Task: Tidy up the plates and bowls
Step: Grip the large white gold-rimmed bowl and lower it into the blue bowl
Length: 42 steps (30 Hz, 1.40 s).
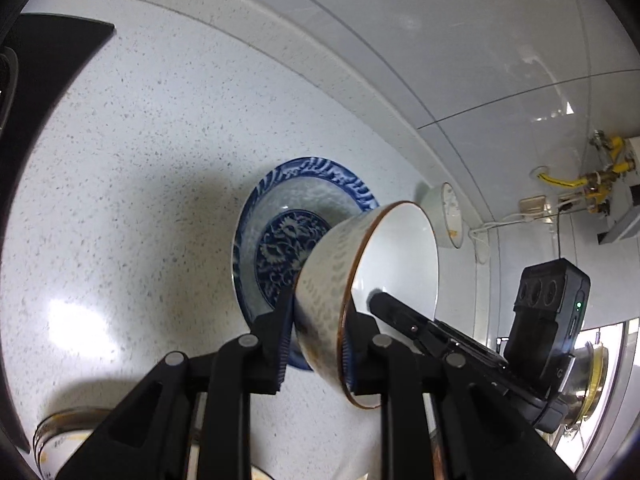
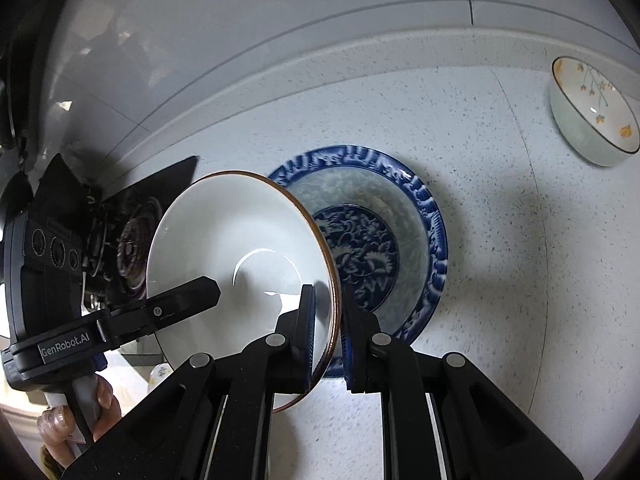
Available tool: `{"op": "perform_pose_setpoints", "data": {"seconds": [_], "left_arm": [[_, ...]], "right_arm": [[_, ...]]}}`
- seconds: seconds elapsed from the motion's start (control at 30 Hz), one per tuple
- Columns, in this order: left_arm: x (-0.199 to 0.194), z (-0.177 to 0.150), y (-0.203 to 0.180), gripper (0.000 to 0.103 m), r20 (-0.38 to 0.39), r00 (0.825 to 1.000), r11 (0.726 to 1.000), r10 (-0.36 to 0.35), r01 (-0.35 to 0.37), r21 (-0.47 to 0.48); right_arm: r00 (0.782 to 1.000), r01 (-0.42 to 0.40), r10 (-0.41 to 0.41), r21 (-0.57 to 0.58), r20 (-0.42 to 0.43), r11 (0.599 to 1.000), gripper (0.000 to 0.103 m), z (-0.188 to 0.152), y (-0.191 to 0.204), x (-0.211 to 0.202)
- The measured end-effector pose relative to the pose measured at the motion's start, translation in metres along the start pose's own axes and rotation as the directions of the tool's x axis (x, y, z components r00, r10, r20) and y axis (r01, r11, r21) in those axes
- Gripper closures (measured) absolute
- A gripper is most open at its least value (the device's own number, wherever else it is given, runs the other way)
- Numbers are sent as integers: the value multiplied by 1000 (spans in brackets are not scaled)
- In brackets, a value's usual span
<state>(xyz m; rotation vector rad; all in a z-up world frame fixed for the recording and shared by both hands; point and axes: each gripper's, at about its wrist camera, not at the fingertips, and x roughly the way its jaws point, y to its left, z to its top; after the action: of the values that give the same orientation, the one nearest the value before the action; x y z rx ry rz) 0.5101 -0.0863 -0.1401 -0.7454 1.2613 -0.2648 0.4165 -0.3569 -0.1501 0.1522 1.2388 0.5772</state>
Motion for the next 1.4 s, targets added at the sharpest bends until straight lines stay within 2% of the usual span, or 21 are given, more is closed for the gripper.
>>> {"op": "perform_pose_setpoints", "data": {"seconds": [0.37,0.6,1.0,1.17,1.27,1.4], "left_arm": [[49,14,8,84,-34,997,997,69,-70,-12],[58,15,0,85,0,992,992,128,-128,10],[51,8,-4,82,54,982,983,179,-180,31],[41,8,-11,75,101,975,978,197,-203,52],[31,5,-12,71,133,964,970,229,-238,56],[16,1,-11,69,167,960,971,223,-234,43]], "right_arm": [[999,-1,1,2,-54,1000,92,15,-24,23],[998,5,-7,-30,-70,1000,92,19,-24,33],[998,6,-9,-47,-55,999,87,18,-24,30],[999,7,-9,-41,-33,999,87,20,-25,23],[1000,8,-9,-42,-22,999,87,18,-28,18],[1000,-5,5,-42,17,999,87,17,-31,4]]}}
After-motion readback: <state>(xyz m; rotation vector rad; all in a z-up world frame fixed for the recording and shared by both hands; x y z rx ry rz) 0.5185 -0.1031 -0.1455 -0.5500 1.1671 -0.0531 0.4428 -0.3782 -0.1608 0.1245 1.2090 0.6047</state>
